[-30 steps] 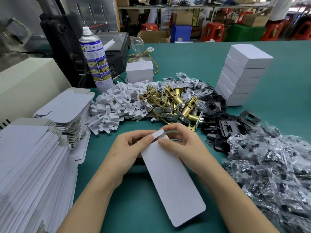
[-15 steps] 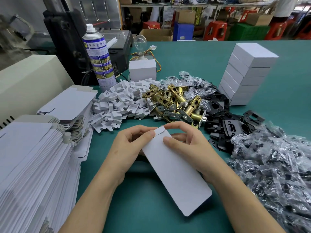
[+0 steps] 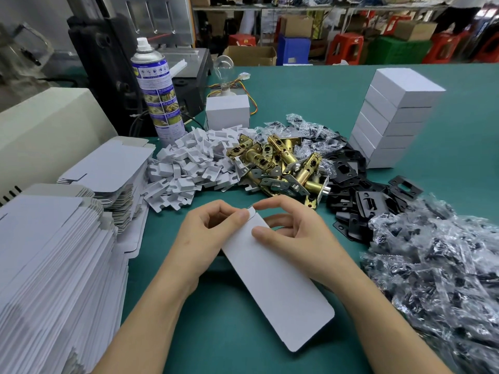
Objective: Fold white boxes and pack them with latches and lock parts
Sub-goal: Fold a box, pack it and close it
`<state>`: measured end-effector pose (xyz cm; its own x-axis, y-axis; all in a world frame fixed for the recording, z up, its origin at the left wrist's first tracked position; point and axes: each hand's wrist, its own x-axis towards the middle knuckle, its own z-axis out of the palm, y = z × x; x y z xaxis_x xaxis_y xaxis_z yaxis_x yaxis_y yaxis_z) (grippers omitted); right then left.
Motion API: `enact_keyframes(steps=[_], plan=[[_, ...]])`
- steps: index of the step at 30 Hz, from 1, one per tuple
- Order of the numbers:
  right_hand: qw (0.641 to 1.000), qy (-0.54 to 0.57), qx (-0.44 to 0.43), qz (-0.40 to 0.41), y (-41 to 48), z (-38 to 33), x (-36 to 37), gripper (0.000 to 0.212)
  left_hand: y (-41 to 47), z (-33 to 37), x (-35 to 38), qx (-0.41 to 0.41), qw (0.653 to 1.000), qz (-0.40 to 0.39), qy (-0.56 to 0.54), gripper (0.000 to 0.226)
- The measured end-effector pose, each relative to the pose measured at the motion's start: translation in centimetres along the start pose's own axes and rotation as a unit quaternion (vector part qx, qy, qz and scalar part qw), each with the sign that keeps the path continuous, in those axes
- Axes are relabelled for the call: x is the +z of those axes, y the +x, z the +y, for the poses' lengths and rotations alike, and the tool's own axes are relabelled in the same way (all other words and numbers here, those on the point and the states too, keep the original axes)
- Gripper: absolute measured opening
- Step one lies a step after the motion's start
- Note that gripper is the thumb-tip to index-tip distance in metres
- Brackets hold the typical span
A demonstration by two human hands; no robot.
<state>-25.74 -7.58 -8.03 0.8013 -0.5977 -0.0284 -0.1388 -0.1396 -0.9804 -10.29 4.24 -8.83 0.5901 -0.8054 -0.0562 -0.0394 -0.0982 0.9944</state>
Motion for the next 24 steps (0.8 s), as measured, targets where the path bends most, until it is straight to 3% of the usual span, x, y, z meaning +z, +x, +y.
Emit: enact_keyframes(steps=[13, 24], plan=[[1.0, -0.008, -0.002, -0.002, 0.0, 0.12, -0.2, 0.032, 0.01, -0.01, -0.06, 0.015, 1.0, -0.005, 0.014, 0.02], [1.0, -0.007, -0.005, 0.018, 0.14, 0.19, -0.82, 0.034, -0.21, -0.05, -0.02, 0.091, 0.99, -0.009, 0.108, 0.02]])
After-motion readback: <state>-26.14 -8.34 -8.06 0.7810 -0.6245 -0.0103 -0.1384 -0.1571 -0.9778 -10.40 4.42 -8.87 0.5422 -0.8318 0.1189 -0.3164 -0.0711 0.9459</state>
